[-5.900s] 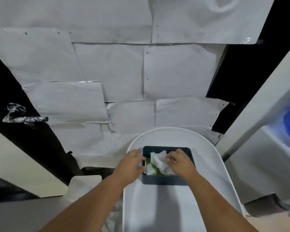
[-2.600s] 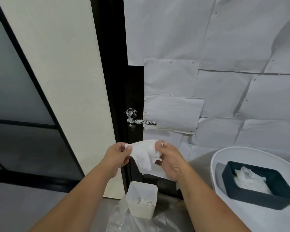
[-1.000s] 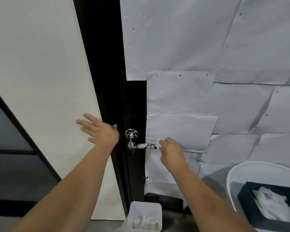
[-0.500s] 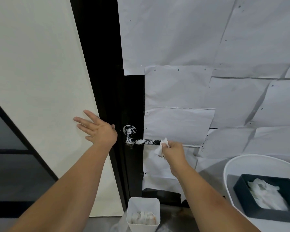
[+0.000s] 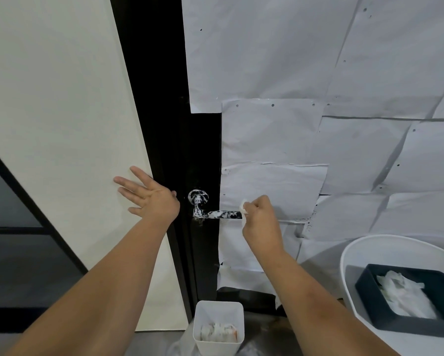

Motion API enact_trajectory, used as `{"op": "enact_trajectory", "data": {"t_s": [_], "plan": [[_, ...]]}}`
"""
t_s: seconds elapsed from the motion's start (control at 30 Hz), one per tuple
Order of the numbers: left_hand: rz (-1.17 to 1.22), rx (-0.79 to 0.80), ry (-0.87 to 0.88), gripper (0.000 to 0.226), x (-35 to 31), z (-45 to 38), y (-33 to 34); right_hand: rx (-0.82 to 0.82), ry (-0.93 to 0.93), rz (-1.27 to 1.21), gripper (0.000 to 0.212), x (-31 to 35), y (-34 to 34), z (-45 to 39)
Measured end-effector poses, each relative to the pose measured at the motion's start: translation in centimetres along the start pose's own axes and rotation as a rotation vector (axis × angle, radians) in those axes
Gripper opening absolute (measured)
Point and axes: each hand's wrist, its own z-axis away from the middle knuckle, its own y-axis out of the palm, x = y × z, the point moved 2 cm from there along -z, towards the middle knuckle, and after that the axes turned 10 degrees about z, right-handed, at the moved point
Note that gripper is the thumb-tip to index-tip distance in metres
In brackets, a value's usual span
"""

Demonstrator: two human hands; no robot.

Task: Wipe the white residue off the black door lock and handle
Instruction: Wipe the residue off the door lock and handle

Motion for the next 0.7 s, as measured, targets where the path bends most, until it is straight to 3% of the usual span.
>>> {"op": "enact_trajectory", "data": {"t_s": [0.1, 0.27, 0.37, 0.47, 0.7], "plan": [[-0.002, -0.004, -0.005, 0.112, 0.0, 0.0, 0.0, 0.076, -0.037, 0.138, 0.041, 0.5, 0.8, 0.4], [-0.006, 0.014, -0.011, 0.112, 0.0, -0.1, 0.0, 0.054, -0.187, 0.141, 0.046, 0.9, 1.2, 0.4], [-0.008, 0.01, -0.007, 0.112, 0.0, 0.0, 0.1, 0.011, -0.12, 0.037, 0.049, 0.2, 1.2, -0.4], [-0.005, -0.012, 0.0, 0.111, 0.0, 0.2, 0.2, 0.028, -0.111, 0.082, 0.045, 0.6, 1.1, -0.6], [-0.016, -0.013, 0.001, 0.111, 0.1, 0.1, 0.2, 0.022, -0.382, 0.118, 0.045, 0.8, 2.9, 2.3]]}}
